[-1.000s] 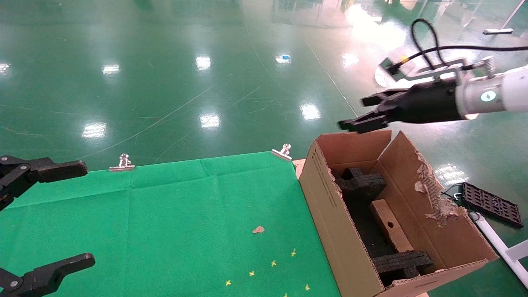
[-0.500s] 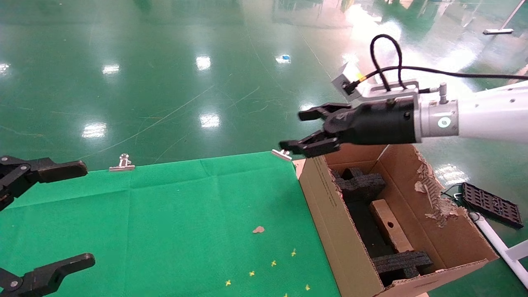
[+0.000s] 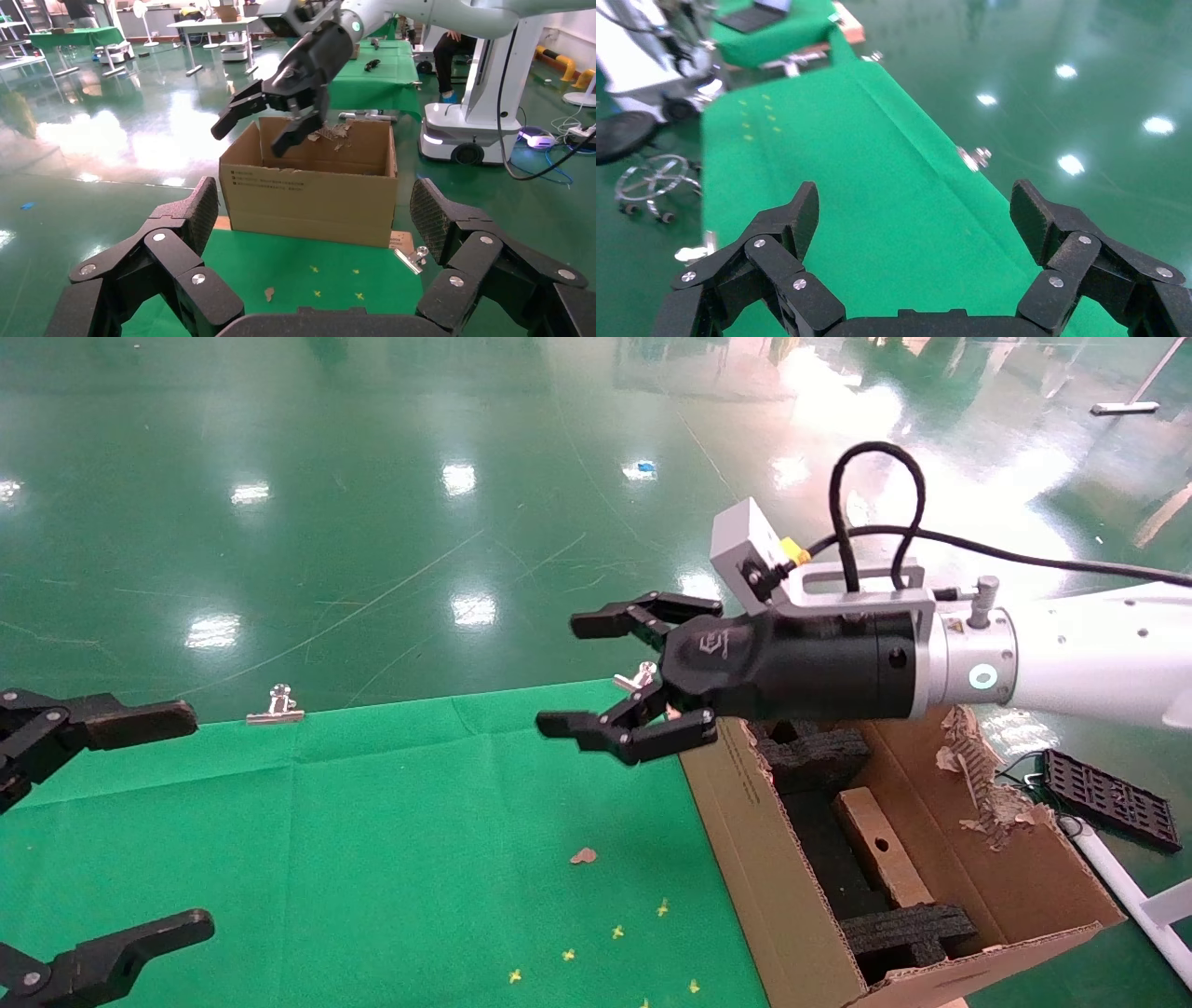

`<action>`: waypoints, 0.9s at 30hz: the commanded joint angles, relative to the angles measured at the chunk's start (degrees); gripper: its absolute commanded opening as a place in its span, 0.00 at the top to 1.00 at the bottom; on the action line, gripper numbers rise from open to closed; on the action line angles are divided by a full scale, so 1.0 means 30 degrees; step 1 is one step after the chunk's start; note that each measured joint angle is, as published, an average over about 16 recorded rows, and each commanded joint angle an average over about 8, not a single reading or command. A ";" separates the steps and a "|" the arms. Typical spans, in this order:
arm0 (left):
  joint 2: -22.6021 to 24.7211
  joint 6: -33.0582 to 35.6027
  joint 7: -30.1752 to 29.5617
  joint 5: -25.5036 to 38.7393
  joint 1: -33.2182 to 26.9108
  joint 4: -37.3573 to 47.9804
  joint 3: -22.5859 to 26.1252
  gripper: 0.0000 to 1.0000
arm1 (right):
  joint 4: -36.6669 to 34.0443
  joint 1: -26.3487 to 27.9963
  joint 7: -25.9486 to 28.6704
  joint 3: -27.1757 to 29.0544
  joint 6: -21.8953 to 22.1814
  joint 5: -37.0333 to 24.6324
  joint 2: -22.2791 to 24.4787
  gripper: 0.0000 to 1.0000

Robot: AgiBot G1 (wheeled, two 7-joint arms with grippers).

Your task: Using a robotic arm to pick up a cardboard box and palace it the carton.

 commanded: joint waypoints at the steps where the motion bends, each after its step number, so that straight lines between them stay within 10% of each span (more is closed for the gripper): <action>1: -0.0001 -0.0001 0.0001 -0.0001 0.0000 0.0000 0.0002 0.00 | 0.0680 -0.0708 -0.0097 0.0764 -0.0192 0.0307 0.0026 0.00; 27: -0.0010 -0.0014 0.0011 -0.0017 0.0001 0.0004 0.0016 0.00 | 0.6570 -0.6876 -0.0944 0.7416 -0.1873 0.3033 0.0252 0.00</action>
